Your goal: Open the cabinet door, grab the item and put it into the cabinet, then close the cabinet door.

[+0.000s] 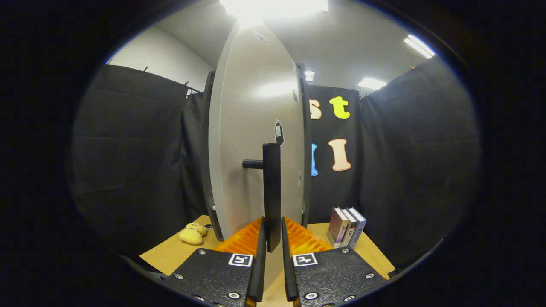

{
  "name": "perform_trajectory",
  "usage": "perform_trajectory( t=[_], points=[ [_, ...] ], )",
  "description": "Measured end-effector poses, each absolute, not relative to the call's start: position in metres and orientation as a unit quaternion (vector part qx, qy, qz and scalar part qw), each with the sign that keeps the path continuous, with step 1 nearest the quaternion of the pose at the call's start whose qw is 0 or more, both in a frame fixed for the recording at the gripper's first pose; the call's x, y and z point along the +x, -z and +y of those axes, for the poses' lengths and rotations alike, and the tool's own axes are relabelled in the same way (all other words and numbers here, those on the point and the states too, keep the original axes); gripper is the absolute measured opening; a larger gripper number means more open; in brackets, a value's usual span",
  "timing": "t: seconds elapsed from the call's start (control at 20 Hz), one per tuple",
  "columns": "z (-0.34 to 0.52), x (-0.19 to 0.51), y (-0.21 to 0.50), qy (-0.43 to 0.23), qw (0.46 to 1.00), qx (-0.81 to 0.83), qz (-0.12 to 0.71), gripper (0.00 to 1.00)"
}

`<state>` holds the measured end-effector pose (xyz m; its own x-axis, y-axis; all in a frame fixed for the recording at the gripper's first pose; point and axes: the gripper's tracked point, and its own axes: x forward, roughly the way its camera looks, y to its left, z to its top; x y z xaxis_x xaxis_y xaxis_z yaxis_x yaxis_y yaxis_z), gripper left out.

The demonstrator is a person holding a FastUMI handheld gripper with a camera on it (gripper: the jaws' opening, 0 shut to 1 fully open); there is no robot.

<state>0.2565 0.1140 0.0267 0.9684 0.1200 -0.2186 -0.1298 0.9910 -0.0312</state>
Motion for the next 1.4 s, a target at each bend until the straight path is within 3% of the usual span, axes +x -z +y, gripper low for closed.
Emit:
perform_trajectory(
  t=[0.35,0.5,0.95,1.1,1.15,1.25,1.4],
  points=[
    [0.085,0.254,-0.027,0.001,0.994,-0.029,0.107,0.2],
    [0.066,0.252,-0.03,0.039,0.993,-0.033,0.104,0.14],
    [0.029,0.239,-0.04,0.121,0.99,-0.033,0.064,0.16],
    [0.03,0.242,-0.046,0.122,0.991,-0.038,0.027,0.28],
    [0.029,0.242,-0.049,0.125,0.991,-0.045,0.014,0.37],
    [0.037,0.243,-0.053,0.109,0.993,-0.04,-0.008,0.67],
    [0.058,0.244,-0.05,0.083,0.996,-0.028,-0.03,0.94]
  ],
)
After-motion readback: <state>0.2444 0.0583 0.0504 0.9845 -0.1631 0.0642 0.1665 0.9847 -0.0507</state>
